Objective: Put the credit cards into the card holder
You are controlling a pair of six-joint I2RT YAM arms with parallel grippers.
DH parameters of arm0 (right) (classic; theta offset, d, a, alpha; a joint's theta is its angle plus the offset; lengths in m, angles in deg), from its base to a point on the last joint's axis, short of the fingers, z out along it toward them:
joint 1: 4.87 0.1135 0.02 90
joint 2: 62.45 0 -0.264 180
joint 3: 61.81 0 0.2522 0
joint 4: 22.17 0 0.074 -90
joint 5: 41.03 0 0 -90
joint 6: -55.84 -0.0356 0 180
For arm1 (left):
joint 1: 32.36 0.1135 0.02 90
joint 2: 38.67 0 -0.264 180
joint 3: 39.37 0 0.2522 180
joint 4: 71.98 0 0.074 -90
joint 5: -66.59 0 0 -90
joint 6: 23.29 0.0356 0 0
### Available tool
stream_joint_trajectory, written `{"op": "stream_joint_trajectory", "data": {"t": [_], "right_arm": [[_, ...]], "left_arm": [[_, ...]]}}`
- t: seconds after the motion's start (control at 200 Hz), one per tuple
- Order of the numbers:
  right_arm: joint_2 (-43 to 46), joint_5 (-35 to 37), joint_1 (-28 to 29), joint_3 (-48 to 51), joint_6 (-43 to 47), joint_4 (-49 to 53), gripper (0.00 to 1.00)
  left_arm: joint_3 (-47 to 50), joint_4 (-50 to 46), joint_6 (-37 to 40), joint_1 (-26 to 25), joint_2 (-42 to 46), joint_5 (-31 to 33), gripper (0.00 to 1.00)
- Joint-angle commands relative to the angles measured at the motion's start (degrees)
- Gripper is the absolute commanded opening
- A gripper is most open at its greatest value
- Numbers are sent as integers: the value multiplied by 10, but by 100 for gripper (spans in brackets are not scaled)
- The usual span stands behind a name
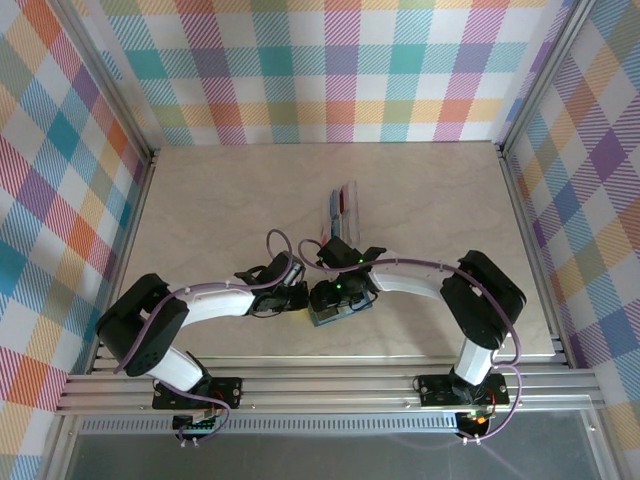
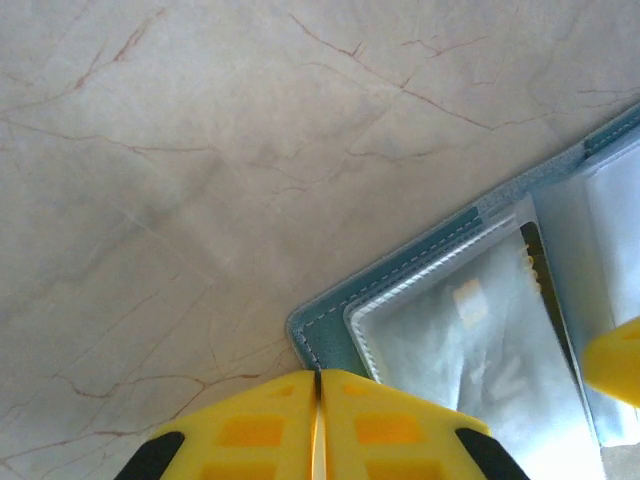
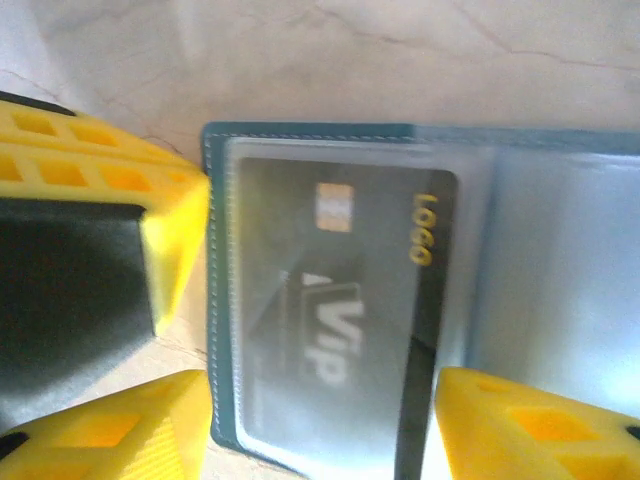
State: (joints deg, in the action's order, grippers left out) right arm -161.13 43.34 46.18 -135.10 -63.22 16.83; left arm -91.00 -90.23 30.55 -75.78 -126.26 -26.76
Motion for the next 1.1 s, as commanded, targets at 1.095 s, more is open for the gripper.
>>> {"op": "stream_joint_trajectory", "data": {"t": [1.095], "right_arm": [[-69, 162, -30, -45, 6, 83, 41]], "left_arm": [[-16, 2, 32, -4, -32, 32, 10]]}}
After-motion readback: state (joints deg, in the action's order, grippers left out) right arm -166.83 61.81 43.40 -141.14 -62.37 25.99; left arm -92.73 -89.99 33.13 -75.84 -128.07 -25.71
